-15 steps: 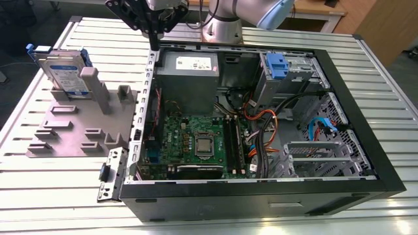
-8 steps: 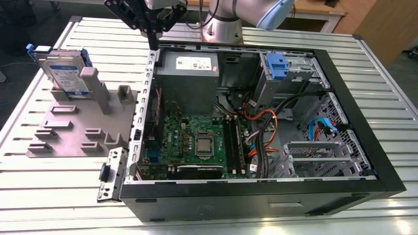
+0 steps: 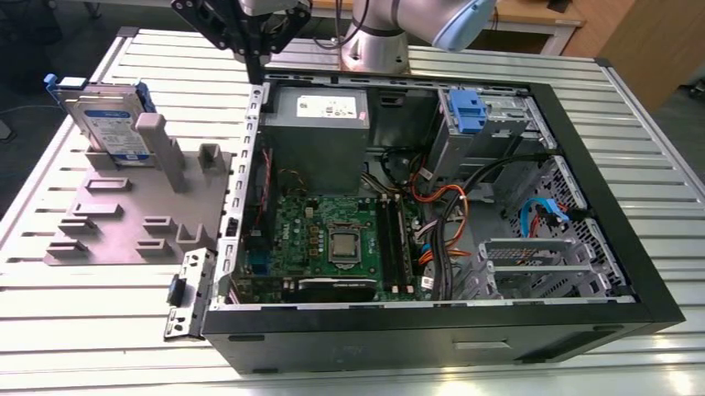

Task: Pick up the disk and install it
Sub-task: 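Reach for the disk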

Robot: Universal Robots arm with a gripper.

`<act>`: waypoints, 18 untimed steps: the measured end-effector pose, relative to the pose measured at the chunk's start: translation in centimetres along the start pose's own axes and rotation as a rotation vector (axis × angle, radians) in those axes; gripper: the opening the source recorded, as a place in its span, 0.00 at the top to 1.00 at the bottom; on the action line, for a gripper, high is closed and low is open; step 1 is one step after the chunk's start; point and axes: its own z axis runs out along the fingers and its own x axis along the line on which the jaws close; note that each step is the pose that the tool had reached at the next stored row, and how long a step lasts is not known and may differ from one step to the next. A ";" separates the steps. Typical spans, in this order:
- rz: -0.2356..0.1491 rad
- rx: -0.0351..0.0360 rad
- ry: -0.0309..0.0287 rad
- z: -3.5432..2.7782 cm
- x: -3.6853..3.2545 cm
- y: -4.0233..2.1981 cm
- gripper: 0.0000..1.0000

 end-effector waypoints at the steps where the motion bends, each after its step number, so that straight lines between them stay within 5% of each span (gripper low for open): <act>1: 0.000 0.0001 0.0000 0.00 0.02 0.00 0.89; 18: 0.000 0.0000 0.0000 -0.01 0.55 -0.04 0.89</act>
